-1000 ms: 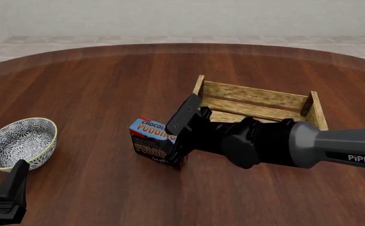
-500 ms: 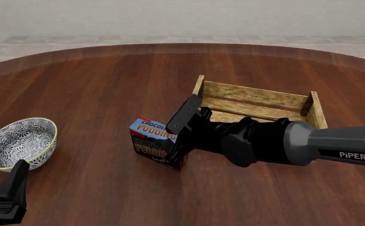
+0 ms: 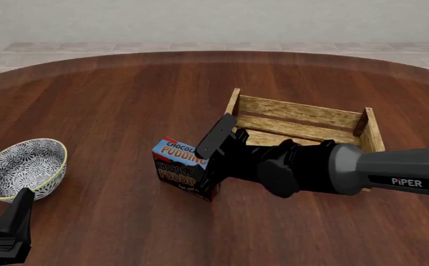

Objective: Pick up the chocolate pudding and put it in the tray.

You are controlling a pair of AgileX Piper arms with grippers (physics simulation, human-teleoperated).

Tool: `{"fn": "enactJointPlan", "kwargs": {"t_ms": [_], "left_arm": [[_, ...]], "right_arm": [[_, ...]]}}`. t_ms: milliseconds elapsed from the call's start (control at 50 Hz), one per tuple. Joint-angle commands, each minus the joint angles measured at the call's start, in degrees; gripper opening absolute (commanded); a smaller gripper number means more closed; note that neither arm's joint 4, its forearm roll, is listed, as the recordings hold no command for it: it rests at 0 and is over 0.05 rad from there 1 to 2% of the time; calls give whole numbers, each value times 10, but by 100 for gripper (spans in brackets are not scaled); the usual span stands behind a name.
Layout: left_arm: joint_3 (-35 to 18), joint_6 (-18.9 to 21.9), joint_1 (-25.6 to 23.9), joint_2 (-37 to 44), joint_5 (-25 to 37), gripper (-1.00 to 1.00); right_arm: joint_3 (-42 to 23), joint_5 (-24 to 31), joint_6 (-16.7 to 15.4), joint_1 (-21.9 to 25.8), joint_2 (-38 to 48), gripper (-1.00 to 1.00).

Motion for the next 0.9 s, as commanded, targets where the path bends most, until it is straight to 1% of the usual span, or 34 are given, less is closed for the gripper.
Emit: {"fn": "enactJointPlan", "kwargs": {"t_ms": [20,160,540,900], "left_arm": [[0,0,0,0,0,100],[0,0,0,0,0,100],[0,0,0,0,0,100],[0,0,0,0,0,100]], "right_arm": [[1,-5,4,-1,6,100],[-1,-4,7,0,10,100],[2,-12,3,-4,20,100],[1,-17,12,-5,27,100]]}}
